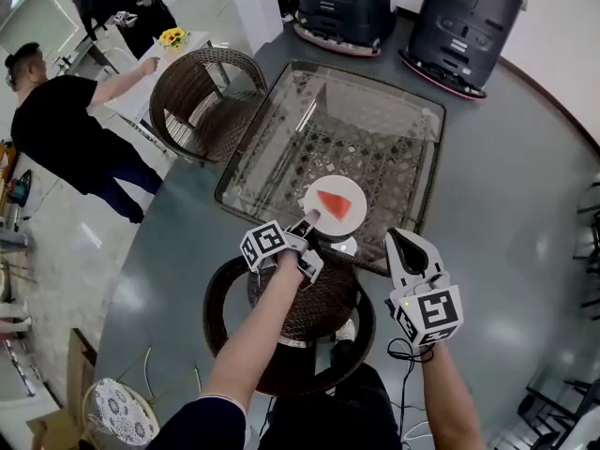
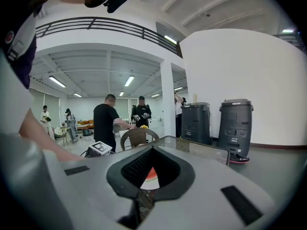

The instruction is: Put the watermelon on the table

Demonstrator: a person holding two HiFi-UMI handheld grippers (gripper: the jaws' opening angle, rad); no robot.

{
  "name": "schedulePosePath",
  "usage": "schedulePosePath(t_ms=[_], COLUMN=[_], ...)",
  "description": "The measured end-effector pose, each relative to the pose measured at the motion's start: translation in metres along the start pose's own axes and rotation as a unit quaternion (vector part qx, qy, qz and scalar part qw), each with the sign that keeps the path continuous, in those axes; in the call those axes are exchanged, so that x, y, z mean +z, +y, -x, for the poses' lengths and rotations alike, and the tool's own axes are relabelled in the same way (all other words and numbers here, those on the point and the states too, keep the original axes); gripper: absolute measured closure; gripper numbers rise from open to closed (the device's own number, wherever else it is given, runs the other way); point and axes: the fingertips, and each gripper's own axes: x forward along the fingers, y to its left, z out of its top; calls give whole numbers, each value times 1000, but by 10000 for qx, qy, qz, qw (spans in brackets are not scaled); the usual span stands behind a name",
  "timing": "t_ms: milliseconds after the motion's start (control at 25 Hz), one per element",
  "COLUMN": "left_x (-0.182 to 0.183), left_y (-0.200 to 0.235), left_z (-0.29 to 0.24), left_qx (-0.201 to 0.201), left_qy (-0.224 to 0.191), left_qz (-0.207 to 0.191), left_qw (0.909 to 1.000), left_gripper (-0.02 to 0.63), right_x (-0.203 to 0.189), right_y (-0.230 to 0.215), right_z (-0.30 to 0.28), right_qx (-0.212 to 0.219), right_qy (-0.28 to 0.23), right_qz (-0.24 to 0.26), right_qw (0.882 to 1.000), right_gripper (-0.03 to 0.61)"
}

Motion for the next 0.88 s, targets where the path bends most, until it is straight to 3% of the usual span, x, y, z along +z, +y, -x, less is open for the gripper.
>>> schedulePosePath(t_ms=[320, 880], left_x=[-8, -10], left_y=[34, 52], left_z=[-12, -19], left_qx=[270, 519], left_qy=[60, 120], left_qz=[108, 291], left_qw=[9996, 9982], left_gripper=[592, 592], right_x=[-15, -20], right_y=[-1, -7], right_z=[-10, -15], right_qx=[-8, -47], right_qy=[101, 159], right_qz=[-120, -168], right_qw=[9999, 9997], right_gripper=[577, 577])
